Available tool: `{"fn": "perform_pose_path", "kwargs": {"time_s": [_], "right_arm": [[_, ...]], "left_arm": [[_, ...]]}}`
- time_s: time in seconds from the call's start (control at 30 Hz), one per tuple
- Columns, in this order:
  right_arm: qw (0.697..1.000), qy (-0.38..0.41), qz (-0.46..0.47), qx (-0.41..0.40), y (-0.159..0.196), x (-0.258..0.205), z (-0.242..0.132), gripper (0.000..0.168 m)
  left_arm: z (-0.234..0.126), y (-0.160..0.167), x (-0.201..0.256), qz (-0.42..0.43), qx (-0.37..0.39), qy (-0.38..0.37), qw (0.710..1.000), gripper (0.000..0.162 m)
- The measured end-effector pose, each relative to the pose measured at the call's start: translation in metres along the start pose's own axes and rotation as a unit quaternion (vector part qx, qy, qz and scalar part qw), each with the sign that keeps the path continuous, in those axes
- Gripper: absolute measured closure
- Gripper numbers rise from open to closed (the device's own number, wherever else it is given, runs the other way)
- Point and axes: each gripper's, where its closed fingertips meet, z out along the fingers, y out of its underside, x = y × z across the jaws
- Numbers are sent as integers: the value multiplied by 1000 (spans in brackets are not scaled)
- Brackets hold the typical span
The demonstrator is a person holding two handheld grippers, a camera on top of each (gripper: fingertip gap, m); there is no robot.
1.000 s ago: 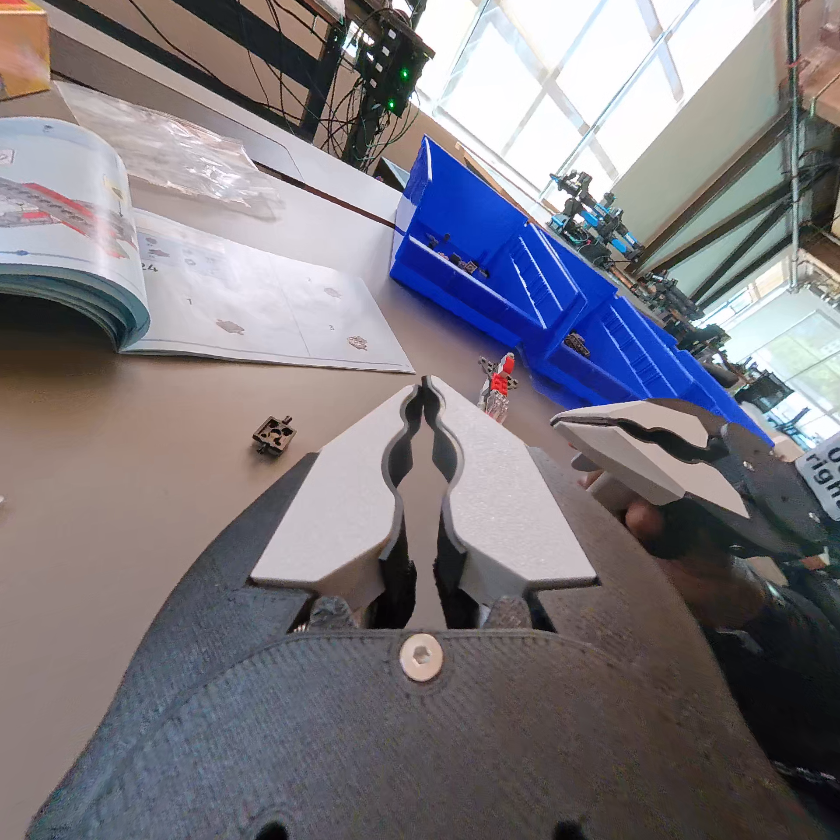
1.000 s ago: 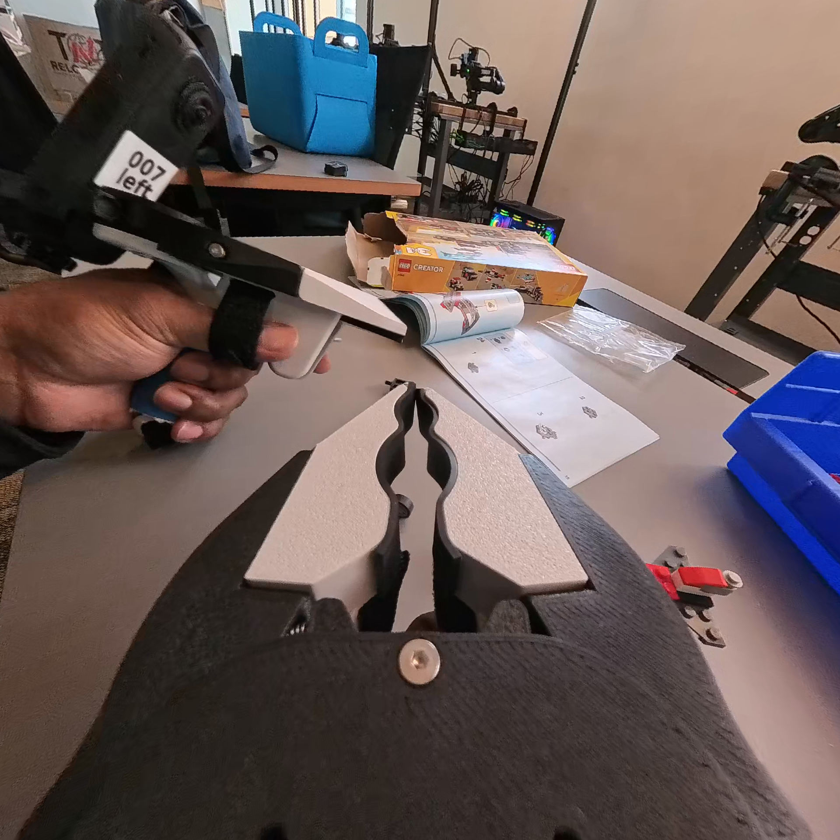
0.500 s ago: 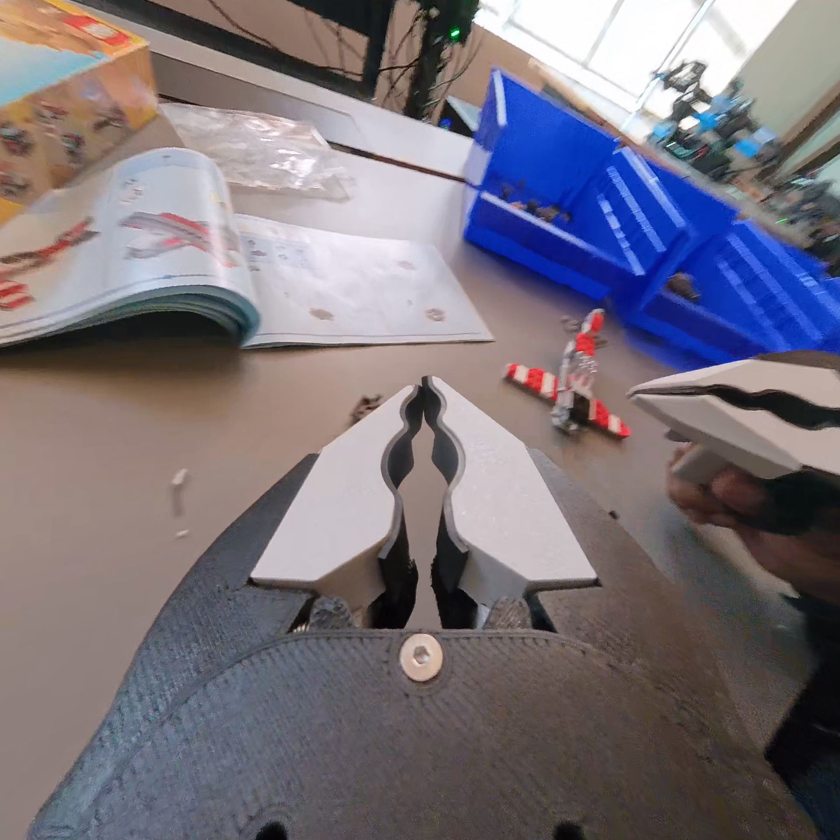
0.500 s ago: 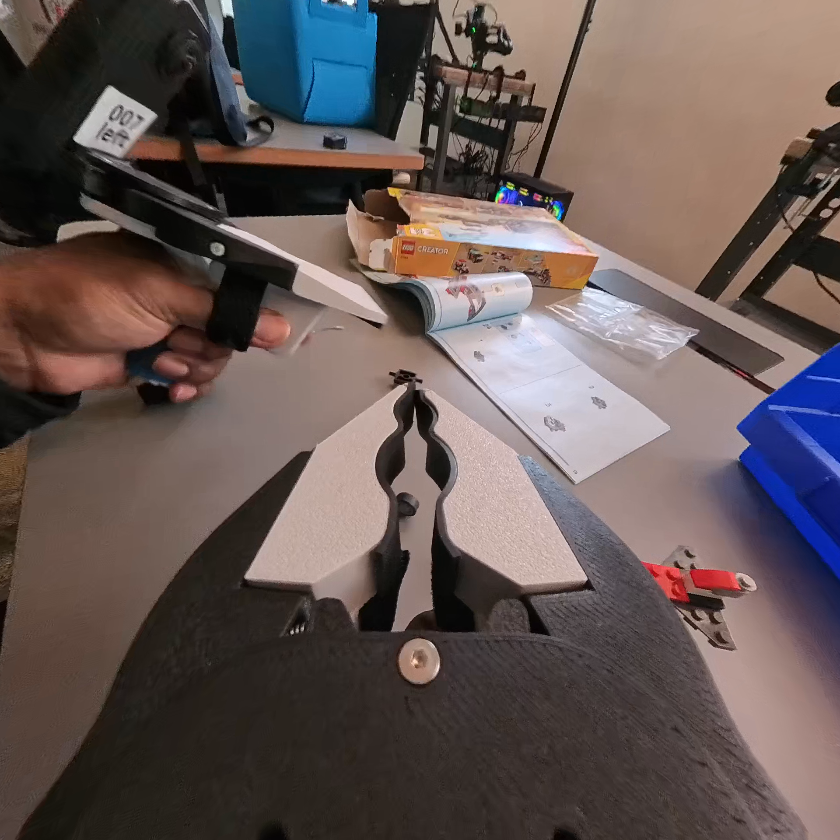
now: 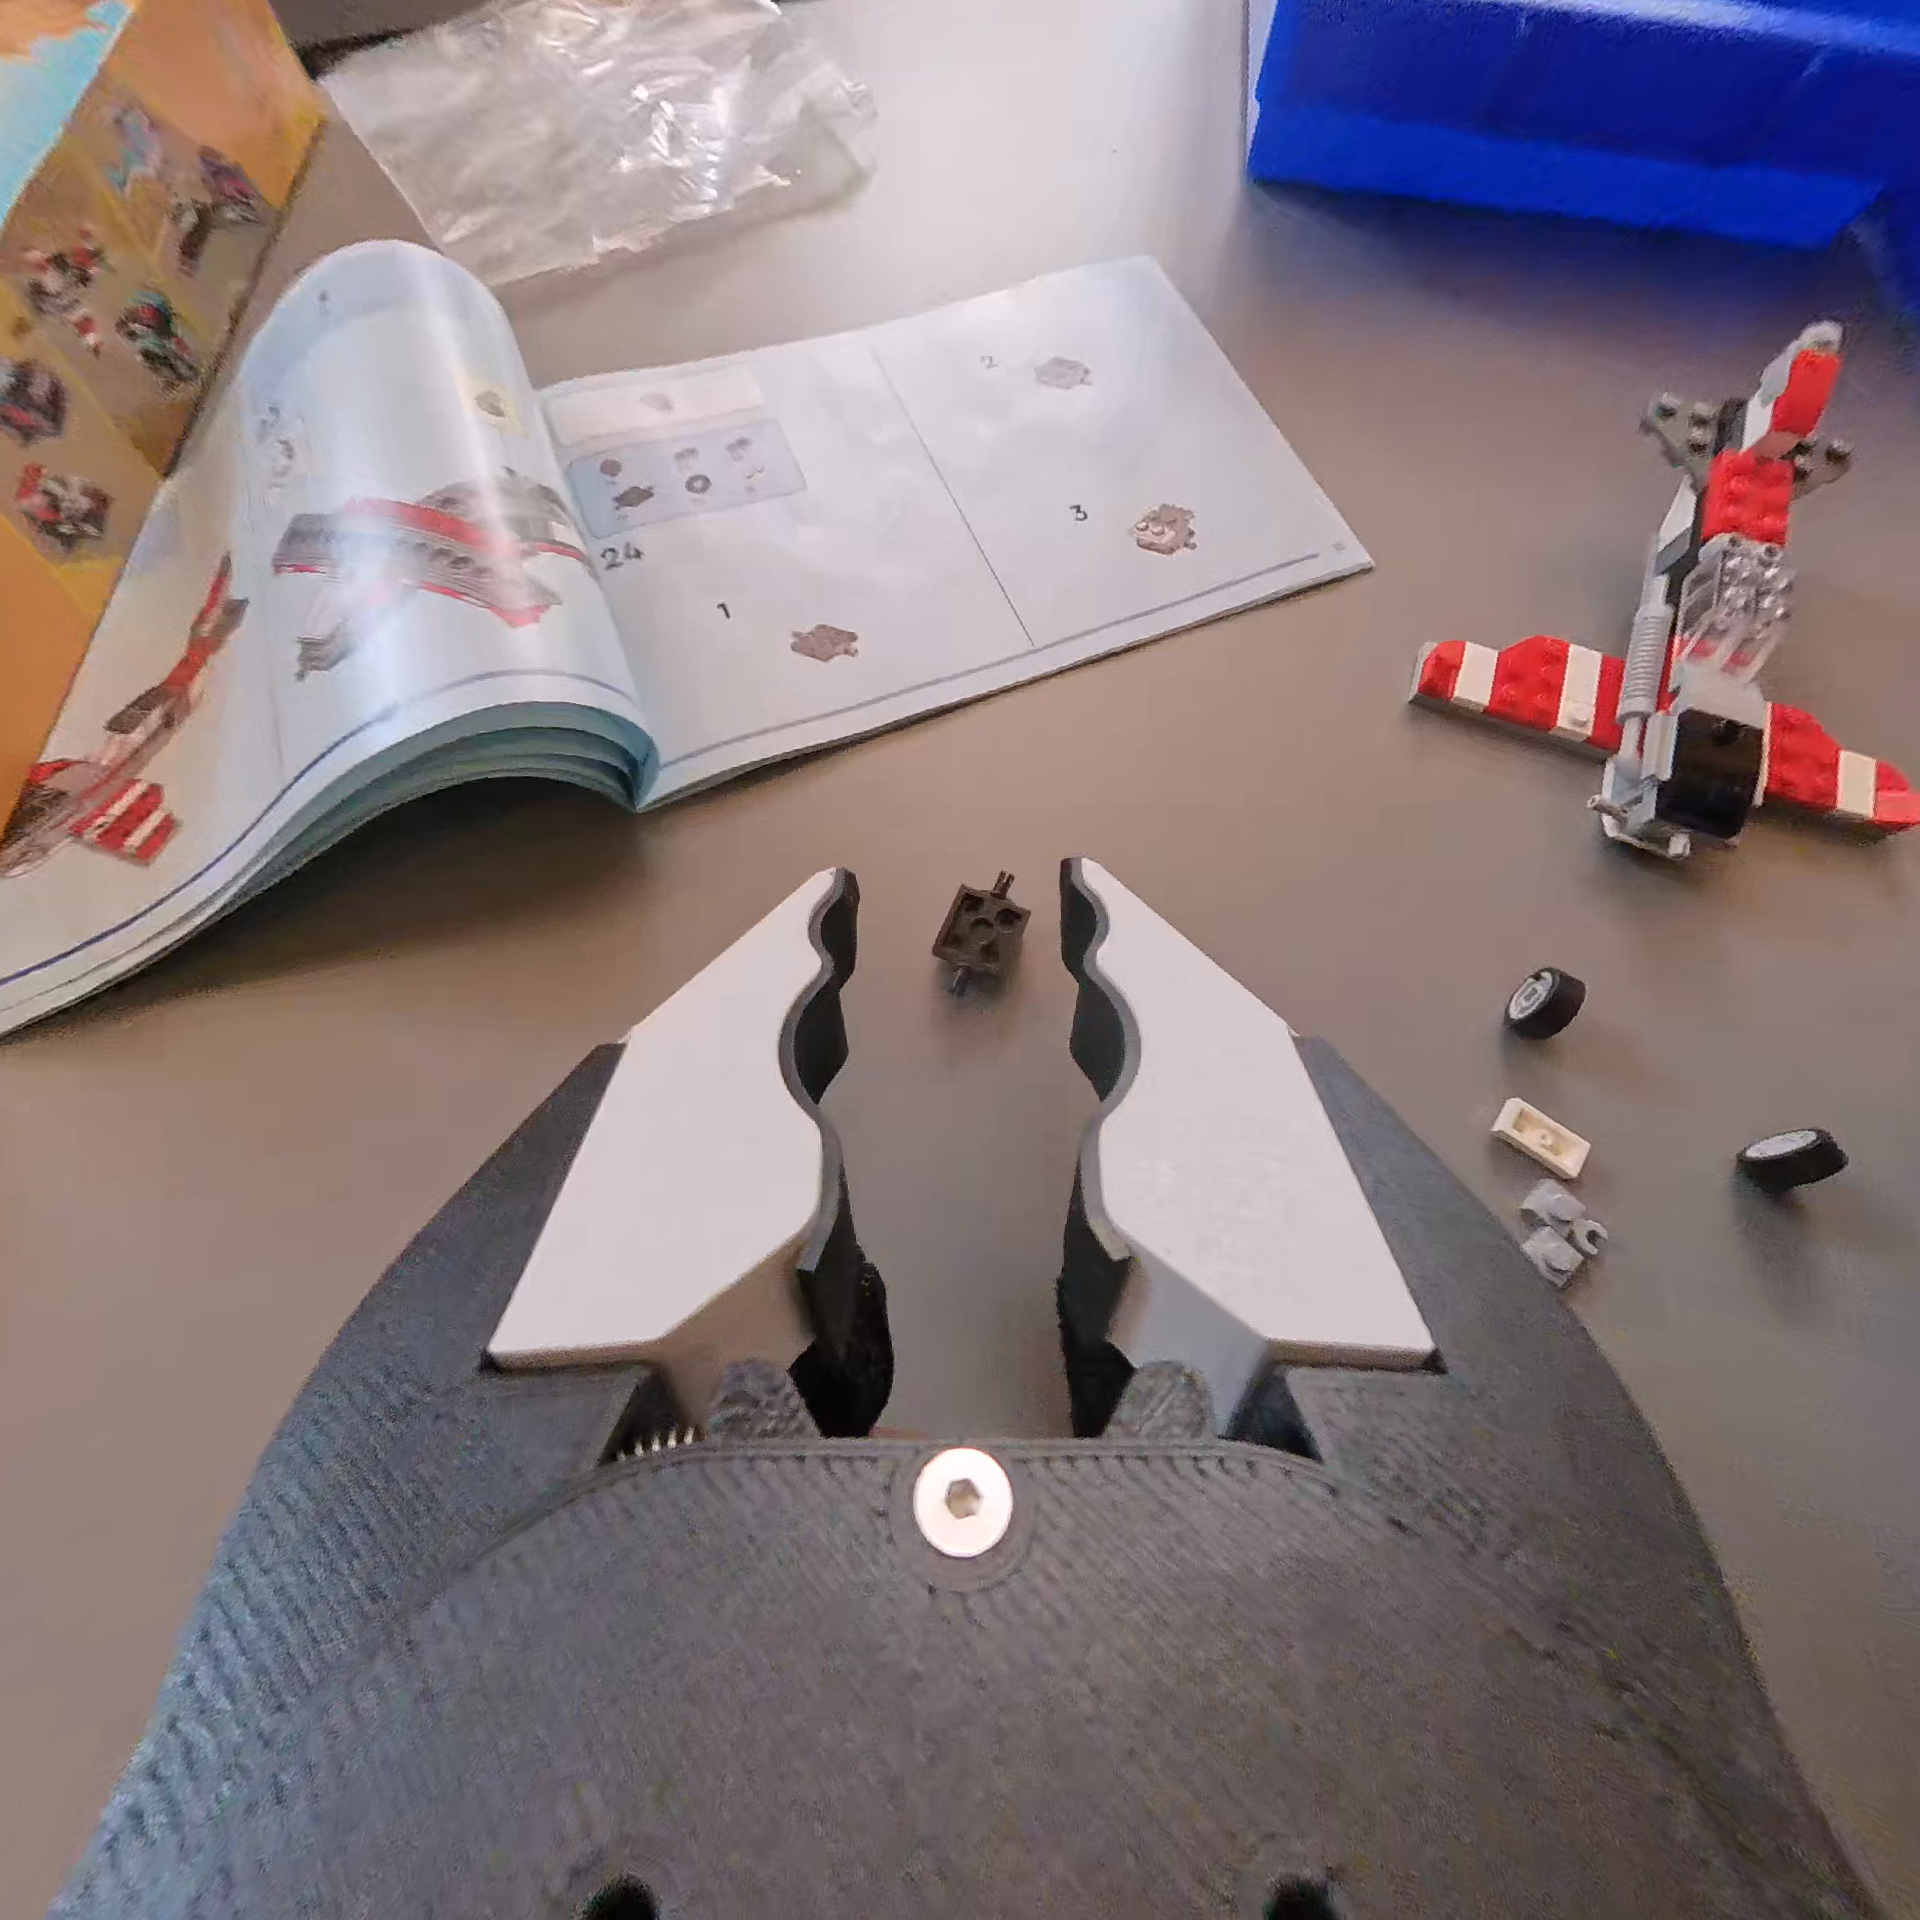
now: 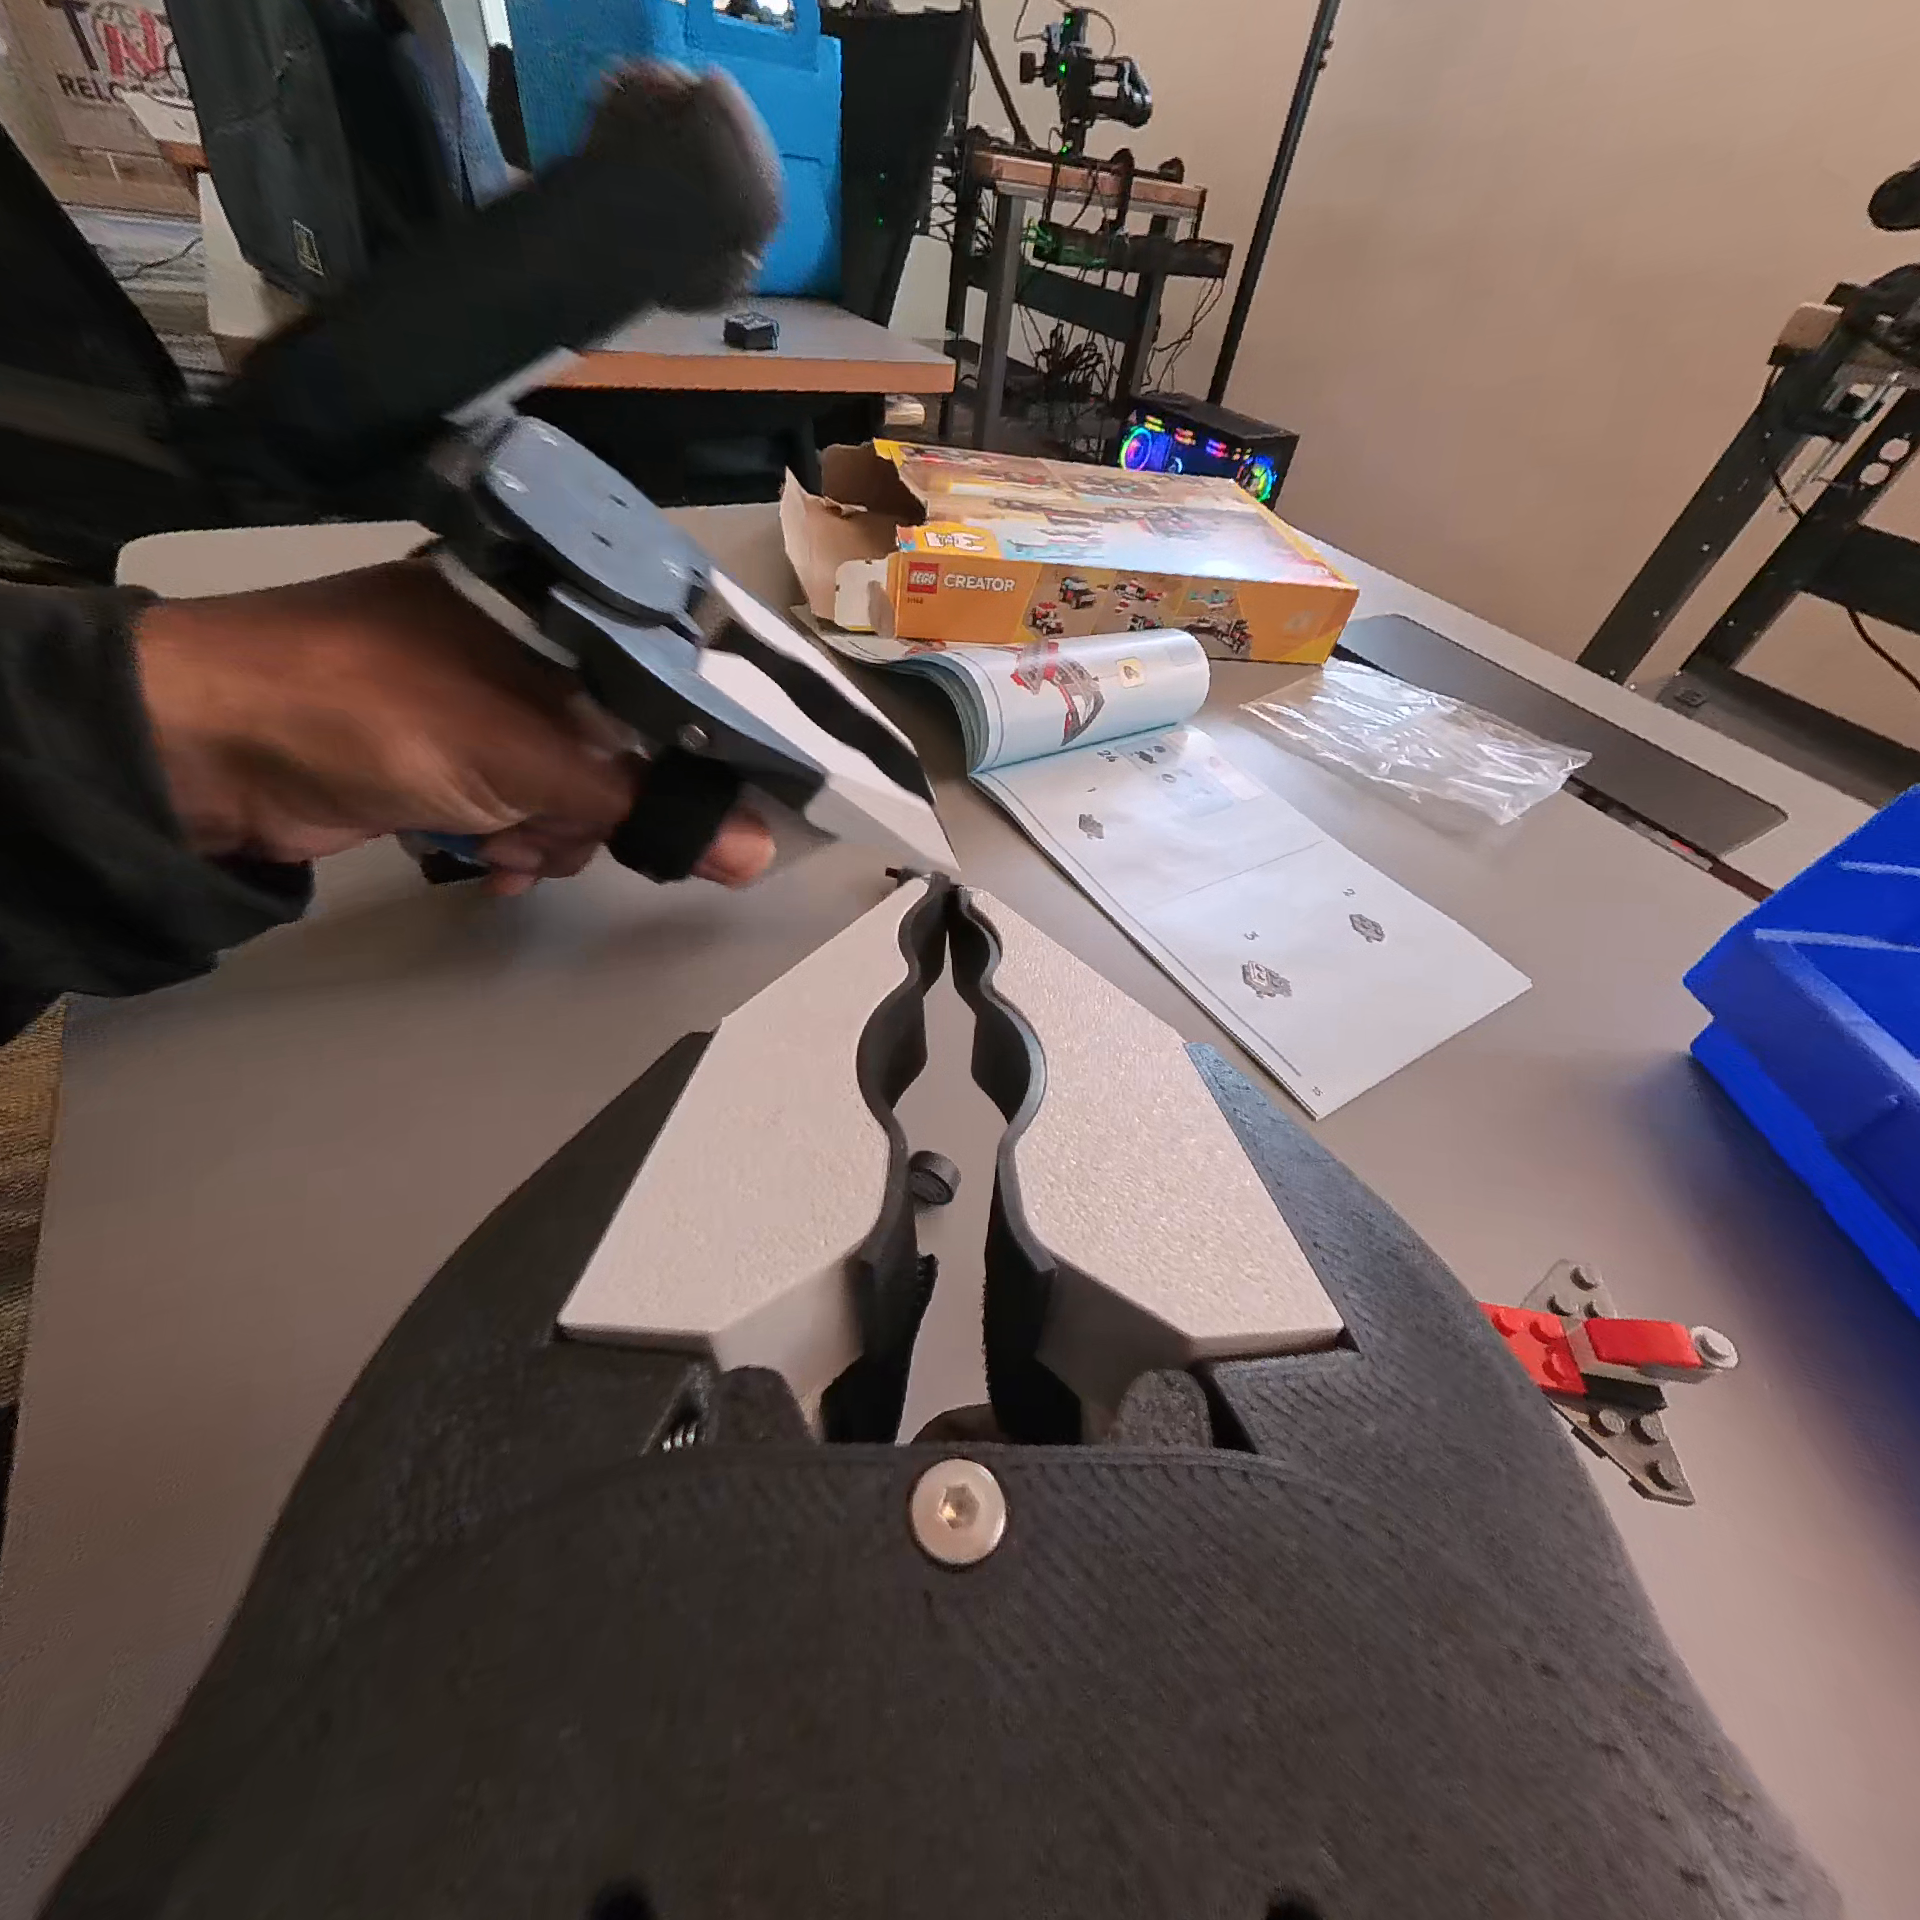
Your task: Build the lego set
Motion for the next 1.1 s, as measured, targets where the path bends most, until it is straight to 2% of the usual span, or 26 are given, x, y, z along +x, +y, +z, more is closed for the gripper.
{"fn": "perform_pose_path", "kwargs": {"time_s": [0.13,0.27,0.37,0.43,0.5,0.57,0.67,0.73,0.8,0.9,1.1], "right_arm": [[1000,4,10,6,-5,1,0,168],[999,2,41,12,-3,4,0,168],[999,-5,51,14,-3,1,1,168],[999,-5,51,12,-2,-2,3,168],[999,-5,48,16,-2,-6,5,166],[999,-6,45,27,-6,-8,5,160],[996,-14,51,74,-23,-13,3,154],[994,-18,40,101,-34,-16,3,149],[993,-11,11,114,-43,-22,9,146],[993,5,-26,116,-48,-28,22,145],[994,24,-46,96,-33,-32,37,146]], "left_arm": [[13,15,4,16,-46,3,999,121],[14,14,-2,12,-47,-19,999,140],[12,13,-1,-4,-40,-7,999,143],[9,12,3,-20,-30,14,999,144],[1,1,17,-90,11,82,992,143],[-21,-25,39,-205,84,205,953,143],[-63,-58,48,-368,180,376,831,144],[-76,-59,47,-430,198,434,766,144],[-78,-53,47,-468,196,455,732,144],[-78,-50,47,-497,190,469,705,144],[-76,-47,52,-473,176,457,732,144]]}}
